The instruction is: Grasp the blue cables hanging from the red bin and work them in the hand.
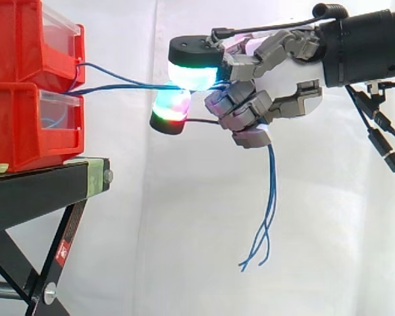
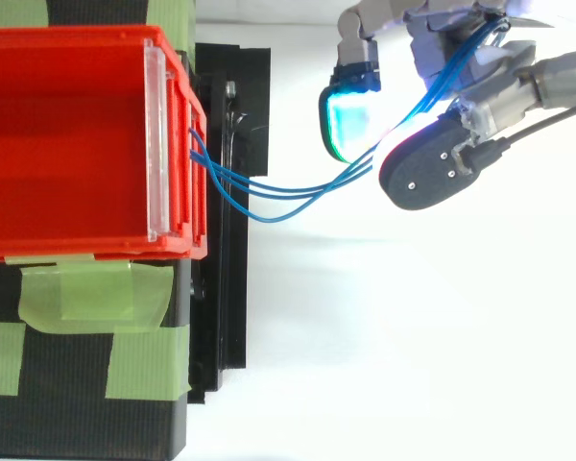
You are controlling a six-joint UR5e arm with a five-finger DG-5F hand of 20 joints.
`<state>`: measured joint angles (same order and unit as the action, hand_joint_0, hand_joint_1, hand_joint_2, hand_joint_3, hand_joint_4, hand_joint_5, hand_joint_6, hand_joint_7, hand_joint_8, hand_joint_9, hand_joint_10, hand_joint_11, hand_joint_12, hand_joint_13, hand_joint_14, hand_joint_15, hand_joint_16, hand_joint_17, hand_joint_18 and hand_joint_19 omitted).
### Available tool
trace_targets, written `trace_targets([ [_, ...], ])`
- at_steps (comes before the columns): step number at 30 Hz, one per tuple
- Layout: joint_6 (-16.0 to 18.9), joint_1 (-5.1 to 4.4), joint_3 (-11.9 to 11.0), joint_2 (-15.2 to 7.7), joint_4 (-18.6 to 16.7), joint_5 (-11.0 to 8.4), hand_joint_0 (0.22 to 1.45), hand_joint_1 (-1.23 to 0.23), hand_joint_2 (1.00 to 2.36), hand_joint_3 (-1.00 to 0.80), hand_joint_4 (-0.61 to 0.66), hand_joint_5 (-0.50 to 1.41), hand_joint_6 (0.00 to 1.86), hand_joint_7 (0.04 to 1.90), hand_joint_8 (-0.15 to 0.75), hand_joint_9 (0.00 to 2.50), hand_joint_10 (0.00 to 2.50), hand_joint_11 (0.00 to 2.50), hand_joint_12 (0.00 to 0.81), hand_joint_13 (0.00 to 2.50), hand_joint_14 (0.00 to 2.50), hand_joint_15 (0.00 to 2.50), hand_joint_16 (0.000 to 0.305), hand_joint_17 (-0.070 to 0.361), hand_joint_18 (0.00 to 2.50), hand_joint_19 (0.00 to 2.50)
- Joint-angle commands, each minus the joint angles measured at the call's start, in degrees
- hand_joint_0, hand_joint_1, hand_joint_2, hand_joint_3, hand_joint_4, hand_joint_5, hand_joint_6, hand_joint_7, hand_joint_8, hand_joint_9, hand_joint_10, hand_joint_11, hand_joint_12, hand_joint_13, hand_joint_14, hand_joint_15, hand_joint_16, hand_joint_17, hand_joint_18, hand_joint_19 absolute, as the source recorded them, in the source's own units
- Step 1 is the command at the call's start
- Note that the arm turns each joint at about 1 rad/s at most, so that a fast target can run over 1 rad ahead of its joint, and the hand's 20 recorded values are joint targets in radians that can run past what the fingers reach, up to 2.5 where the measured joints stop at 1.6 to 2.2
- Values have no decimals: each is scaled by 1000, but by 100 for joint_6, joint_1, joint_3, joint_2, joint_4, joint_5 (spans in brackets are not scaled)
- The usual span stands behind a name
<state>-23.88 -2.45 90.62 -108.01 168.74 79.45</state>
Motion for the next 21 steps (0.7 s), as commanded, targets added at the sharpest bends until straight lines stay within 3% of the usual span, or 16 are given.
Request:
trace_targets([
  [1,-11,-1,0,-1,1,0,910,-584,1008,-840,180,191,294,1354,473,516,2500,2500,522,812,2500,2067,45,101,1234,1259],
  [21,-64,-36,8,-1,18,0,971,-600,1016,-649,169,198,270,1353,472,530,2500,2500,526,828,2500,2085,45,101,1244,1235],
])
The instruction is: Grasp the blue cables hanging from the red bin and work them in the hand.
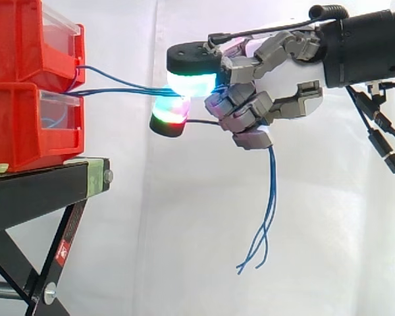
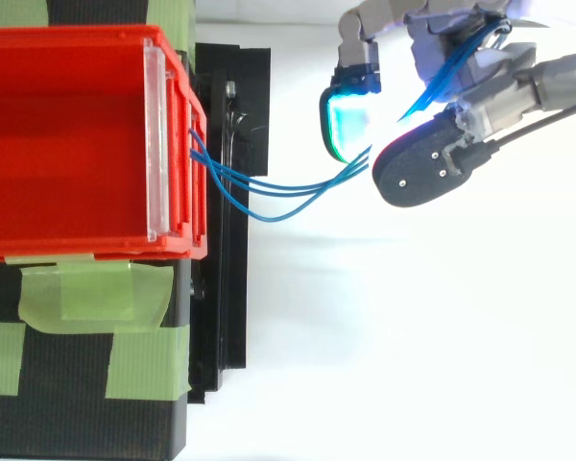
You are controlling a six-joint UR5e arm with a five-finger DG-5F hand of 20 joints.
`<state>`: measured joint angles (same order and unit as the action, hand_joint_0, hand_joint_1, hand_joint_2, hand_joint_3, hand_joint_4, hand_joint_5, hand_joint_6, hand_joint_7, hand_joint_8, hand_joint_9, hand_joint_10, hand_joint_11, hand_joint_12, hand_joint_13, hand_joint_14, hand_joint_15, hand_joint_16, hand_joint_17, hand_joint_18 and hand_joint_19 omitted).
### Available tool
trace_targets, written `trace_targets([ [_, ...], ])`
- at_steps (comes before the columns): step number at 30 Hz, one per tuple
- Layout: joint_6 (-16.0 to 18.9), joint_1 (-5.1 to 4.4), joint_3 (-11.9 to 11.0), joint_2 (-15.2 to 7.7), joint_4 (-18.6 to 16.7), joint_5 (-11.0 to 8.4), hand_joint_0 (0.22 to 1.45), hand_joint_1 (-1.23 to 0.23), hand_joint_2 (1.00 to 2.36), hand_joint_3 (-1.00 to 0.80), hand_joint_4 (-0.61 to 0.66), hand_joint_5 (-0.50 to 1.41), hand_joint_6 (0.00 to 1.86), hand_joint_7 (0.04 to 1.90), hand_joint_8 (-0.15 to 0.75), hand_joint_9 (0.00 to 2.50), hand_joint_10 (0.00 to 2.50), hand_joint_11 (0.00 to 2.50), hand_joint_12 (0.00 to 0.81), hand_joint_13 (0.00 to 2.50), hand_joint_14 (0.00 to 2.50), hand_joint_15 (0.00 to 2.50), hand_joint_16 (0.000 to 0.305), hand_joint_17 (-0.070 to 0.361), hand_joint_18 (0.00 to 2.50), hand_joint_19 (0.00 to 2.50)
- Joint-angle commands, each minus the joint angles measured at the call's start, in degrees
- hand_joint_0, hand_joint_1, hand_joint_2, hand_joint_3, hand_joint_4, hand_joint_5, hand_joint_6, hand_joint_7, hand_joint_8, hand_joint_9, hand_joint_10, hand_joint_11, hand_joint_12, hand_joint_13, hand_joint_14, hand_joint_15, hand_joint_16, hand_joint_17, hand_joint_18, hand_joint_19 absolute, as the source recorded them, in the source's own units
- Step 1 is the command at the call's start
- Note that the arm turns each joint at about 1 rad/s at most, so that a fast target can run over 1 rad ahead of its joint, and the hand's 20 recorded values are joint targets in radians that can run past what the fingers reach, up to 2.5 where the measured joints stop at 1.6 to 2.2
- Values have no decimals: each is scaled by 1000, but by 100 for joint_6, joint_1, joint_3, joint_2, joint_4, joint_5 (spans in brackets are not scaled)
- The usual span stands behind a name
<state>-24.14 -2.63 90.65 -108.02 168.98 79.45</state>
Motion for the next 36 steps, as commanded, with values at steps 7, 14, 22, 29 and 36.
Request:
trace_targets([
  [7,-143,-63,5,0,-5,-9,968,-602,1019,-564,169,199,267,1353,470,530,2500,2500,522,830,2500,2058,45,102,1247,1233],
  [14,-135,-71,-3,0,21,-9,972,-609,1021,-468,170,200,255,1350,473,531,2500,2500,528,831,2500,2081,45,102,1249,1223],
  [22,-135,-71,5,-9,3,0,987,-626,1022,-368,159,206,193,1367,468,529,2500,2500,533,830,2500,2092,44,100,1235,1220],
  [29,-135,-71,5,0,12,0,1002,-643,1022,-332,153,205,177,1374,468,523,2500,2500,532,825,2500,2090,45,101,1221,1217],
  [36,-135,-80,5,0,-5,9,966,-631,1018,-525,161,204,147,1386,466,508,2500,2500,531,824,2500,2086,45,101,1231,1240],
])
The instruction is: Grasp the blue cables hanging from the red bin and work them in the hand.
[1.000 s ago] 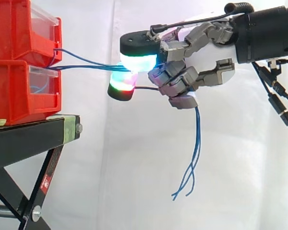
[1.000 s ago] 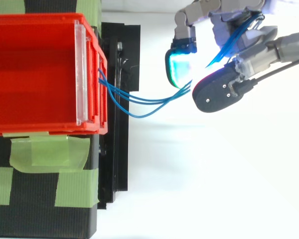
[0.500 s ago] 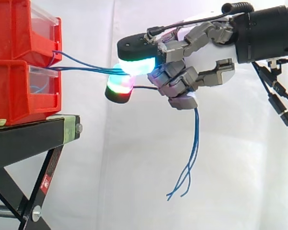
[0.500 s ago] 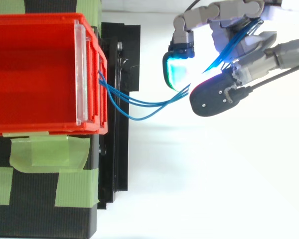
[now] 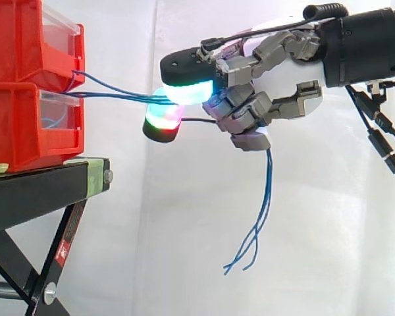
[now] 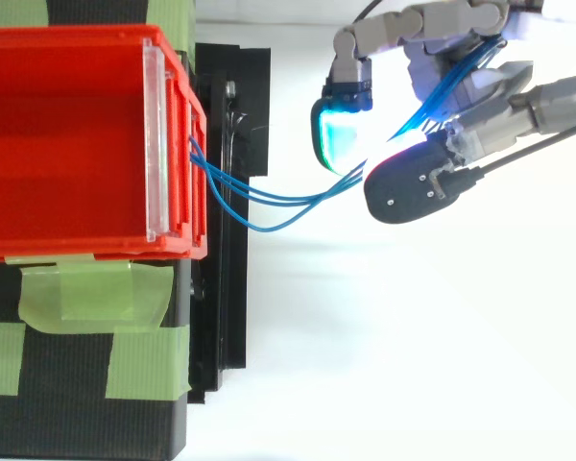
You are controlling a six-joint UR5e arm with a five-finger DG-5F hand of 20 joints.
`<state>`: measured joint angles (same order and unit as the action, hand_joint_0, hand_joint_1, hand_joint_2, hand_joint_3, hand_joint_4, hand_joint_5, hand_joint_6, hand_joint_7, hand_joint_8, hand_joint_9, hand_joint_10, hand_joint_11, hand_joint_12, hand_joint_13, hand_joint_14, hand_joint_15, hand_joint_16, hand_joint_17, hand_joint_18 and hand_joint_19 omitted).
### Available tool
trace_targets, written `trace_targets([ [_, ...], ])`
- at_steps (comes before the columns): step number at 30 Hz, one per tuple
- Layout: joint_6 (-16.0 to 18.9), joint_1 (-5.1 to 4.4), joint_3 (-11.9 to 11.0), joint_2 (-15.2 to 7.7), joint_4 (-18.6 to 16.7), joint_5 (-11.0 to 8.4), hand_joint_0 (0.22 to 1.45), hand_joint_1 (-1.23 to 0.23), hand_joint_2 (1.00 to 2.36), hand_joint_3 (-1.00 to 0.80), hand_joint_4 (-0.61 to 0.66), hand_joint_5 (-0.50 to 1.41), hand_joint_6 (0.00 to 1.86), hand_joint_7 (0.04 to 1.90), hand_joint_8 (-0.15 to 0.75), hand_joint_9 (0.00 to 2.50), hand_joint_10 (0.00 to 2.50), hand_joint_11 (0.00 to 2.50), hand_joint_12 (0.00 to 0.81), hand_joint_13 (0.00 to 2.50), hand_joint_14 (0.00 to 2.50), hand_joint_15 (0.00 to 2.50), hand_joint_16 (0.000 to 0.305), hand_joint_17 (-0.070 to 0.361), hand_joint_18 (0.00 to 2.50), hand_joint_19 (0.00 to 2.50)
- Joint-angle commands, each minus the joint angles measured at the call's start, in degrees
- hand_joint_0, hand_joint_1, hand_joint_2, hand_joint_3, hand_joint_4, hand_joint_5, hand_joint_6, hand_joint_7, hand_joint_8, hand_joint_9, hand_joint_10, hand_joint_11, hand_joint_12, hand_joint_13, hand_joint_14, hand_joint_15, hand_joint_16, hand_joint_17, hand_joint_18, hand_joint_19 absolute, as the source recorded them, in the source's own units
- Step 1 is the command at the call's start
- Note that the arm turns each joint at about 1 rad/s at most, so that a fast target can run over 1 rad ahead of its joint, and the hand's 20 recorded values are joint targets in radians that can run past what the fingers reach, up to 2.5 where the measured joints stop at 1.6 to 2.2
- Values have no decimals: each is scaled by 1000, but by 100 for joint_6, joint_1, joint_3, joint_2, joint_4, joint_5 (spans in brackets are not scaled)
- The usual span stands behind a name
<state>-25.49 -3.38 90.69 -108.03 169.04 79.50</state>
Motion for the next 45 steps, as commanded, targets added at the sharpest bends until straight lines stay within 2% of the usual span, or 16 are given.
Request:
trace_targets([
  [1,0,-5,2,-8,-21,-5,966,-630,1018,-539,162,204,147,1379,467,509,2500,2500,530,823,2500,2077,45,101,1229,1245],
  [13,0,4,2,1,-12,-5,960,-594,1017,-593,182,199,132,1379,468,513,2500,2500,524,818,2500,2060,45,101,1231,1218],
  [23,9,4,2,1,-21,4,1041,-639,1022,-20,149,205,138,1369,470,504,2500,2500,535,809,2500,2056,44,100,1138,1072],
  [28,9,13,2,1,-21,4,1053,-661,1010,184,154,201,150,1355,474,489,2500,2500,533,814,2500,2028,48,108,1131,973],
  [34,9,30,2,1,-21,4,1069,-677,1016,319,156,195,149,1355,471,463,2500,2500,535,801,2500,2036,50,113,1101,896],
  [37,0,30,2,-8,-21,4,1051,-673,1090,296,144,192,148,1350,466,452,2500,2500,535,796,2500,2033,51,115,1086,859],
  [45,0,39,2,-8,-3,4,1052,-677,1108,280,126,160,160,1336,468,434,2500,2500,535,774,2500,2016,50,113,1053,846],
])
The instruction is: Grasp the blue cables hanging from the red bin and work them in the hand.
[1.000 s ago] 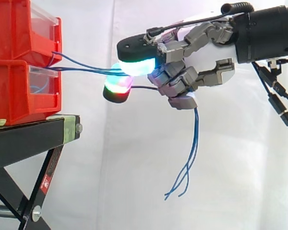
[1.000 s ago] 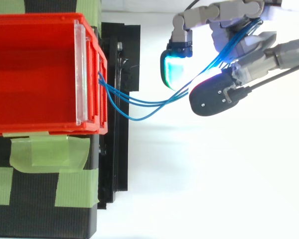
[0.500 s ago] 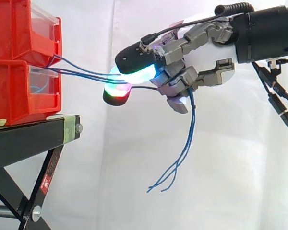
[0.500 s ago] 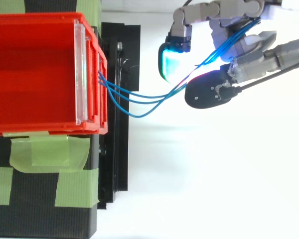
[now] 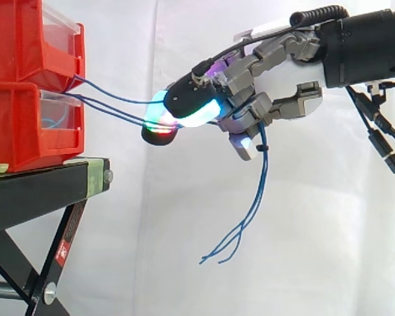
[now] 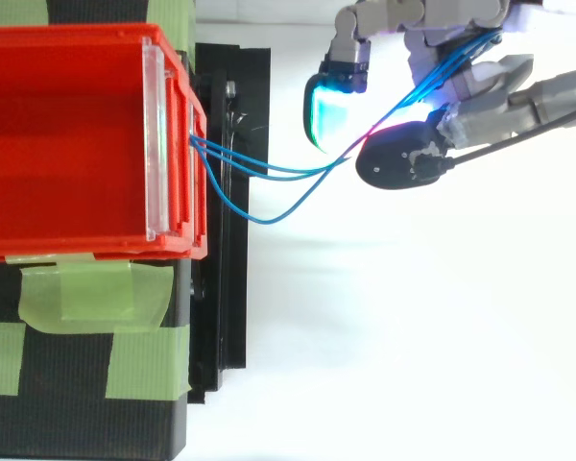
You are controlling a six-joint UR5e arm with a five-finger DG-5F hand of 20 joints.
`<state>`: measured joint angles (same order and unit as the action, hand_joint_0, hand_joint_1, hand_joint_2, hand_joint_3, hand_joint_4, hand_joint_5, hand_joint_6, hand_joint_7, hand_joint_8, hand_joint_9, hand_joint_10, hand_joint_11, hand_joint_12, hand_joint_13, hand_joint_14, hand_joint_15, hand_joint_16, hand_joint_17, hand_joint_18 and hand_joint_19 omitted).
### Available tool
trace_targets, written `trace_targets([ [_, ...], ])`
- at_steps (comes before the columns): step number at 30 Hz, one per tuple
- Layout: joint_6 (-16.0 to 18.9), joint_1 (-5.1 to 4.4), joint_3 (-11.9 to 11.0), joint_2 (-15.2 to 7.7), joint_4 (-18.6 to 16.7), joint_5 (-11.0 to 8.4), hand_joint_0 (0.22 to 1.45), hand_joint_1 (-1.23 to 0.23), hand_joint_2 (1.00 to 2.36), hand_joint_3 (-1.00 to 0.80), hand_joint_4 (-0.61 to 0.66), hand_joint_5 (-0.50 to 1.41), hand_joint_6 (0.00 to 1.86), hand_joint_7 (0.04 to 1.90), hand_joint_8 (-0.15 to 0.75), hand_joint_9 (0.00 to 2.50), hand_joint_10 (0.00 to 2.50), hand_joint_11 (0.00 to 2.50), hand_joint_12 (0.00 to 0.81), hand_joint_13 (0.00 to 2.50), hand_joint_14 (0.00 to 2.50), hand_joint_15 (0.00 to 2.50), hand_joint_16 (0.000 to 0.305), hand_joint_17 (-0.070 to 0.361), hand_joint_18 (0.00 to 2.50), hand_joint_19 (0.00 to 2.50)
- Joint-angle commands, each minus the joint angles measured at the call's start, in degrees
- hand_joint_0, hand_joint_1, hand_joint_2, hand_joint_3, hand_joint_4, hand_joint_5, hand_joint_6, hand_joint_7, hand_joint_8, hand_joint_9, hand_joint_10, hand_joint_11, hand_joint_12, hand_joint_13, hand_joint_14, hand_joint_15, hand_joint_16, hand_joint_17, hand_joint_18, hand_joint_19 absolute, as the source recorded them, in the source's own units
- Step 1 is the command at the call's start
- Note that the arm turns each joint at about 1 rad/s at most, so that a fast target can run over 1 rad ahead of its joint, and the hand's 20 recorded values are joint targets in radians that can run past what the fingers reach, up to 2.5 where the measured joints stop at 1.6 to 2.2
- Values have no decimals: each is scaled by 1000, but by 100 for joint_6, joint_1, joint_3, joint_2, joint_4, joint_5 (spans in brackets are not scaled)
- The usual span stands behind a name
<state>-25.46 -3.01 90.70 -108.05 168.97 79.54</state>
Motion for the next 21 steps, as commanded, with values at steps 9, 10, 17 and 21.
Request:
trace_targets([
  [9,-3,20,0,3,-13,0,1238,-687,1010,269,72,108,258,1302,431,368,2500,2500,470,601,2500,2089,48,107,655,603],
  [10,-3,11,0,3,-13,0,1244,-687,1010,267,72,108,260,1301,431,366,2500,2500,470,589,2500,2100,48,109,634,581],
  [17,-3,11,0,3,-4,0,1296,-683,1014,249,13,93,380,1261,415,323,2500,2500,427,454,2500,2171,50,111,461,519],
  [21,-3,20,0,3,-13,0,1308,-680,1015,250,3,99,416,1251,412,306,2500,2500,398,400,2500,2213,50,112,417,512],
])
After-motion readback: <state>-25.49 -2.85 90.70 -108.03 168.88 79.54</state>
